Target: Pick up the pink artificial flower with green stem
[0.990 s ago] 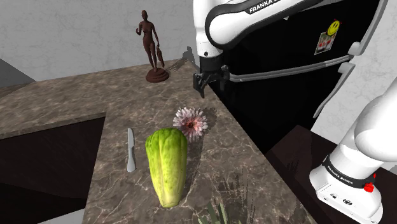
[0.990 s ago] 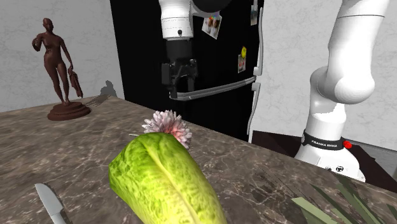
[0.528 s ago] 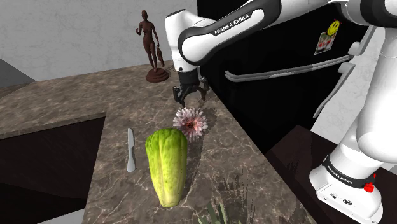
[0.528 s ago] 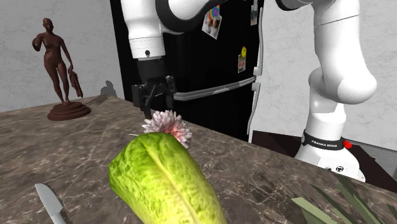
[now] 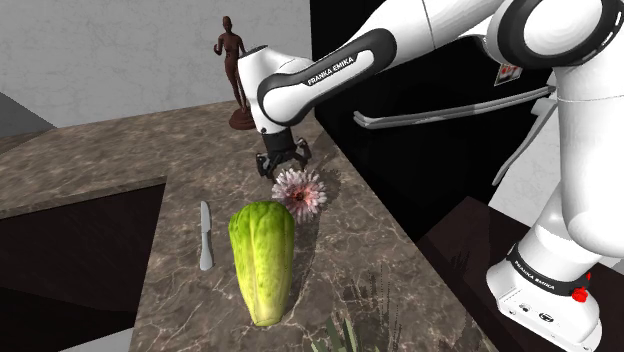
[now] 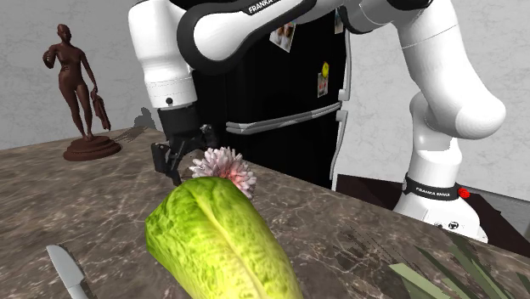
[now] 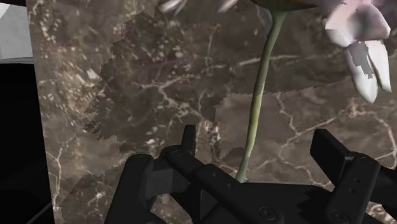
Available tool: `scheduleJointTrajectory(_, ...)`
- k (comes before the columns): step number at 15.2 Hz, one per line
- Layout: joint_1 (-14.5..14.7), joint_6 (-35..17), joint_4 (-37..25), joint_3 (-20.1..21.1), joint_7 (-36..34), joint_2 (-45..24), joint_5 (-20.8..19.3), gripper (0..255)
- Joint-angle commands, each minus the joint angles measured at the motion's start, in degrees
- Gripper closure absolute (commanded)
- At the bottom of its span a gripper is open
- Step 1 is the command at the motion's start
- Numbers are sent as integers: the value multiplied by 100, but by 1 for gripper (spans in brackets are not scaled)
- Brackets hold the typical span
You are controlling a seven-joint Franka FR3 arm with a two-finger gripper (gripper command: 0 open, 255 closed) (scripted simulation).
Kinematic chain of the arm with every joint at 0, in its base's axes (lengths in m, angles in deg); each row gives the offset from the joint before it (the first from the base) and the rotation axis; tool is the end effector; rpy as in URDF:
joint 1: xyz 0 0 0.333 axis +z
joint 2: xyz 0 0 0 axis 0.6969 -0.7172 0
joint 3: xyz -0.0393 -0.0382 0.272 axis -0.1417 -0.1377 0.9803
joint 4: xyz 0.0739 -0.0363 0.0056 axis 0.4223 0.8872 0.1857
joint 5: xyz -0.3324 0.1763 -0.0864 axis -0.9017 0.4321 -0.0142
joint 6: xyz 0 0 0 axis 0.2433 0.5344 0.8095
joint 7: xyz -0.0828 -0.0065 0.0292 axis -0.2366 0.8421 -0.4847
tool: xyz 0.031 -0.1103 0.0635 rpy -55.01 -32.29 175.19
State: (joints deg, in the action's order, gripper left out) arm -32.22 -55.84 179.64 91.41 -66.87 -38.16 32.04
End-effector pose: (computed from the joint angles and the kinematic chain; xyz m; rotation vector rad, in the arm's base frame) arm 0.5496 0.3179 0.3027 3.0160 -0.3972 -0.1309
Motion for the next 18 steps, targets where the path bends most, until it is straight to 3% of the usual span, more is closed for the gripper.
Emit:
scheduleJointTrajectory(1,6,-138,89,-12,-26,-53,-26,0)
scheduleJointTrajectory(5,14,-296,170,-31,-51,-136,-63,0)
scheduleJointTrajectory(6,12,-290,164,-32,-46,-135,-62,255)
scheduleJointTrajectory(18,5,-112,75,-9,-22,-40,-20,255)
